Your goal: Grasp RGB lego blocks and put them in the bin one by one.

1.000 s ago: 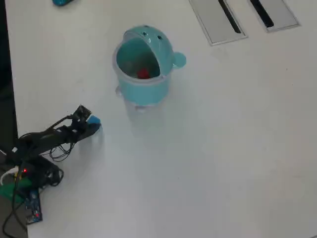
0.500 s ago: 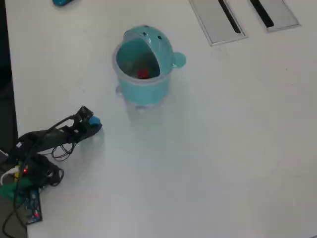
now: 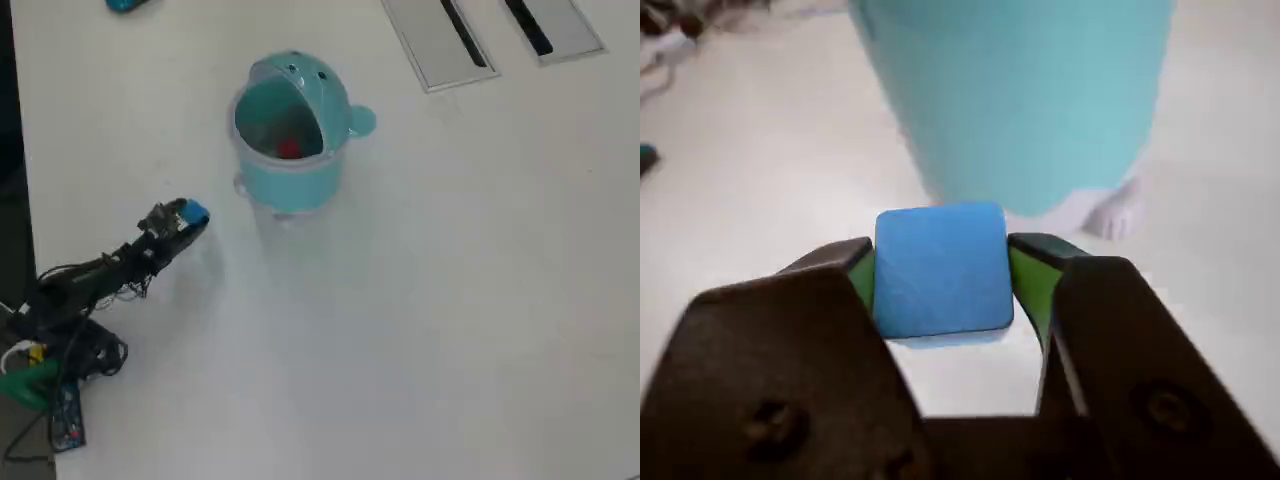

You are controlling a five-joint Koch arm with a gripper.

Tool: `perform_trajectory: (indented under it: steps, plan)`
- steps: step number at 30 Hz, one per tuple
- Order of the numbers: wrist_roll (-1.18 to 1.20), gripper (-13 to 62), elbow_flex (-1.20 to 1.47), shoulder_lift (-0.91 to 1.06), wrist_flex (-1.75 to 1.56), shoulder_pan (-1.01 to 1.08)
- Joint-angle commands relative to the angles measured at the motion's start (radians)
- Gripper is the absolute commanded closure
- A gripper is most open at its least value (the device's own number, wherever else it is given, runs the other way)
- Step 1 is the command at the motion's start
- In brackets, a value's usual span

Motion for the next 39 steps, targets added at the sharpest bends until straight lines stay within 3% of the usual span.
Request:
perform_trajectory:
  steps: [1, 8, 17, 21, 30, 39]
  plan:
    - [0.002, 39.4, -0.107, 0.044, -0.078, 0.000]
    - [0.012, 39.5, -0.350, 0.109, -0.020, 0.009]
    - [0.014, 39.6, -0.606, 0.026, -0.020, 0.017]
    - [0.014, 43.9, -0.672, -0.018, -0.029, 0.005]
    - [0.011, 43.9, -1.072, -0.364, -0.029, 0.034]
    - [0.009, 43.8, -1.292, -0.595, -0.034, 0.087]
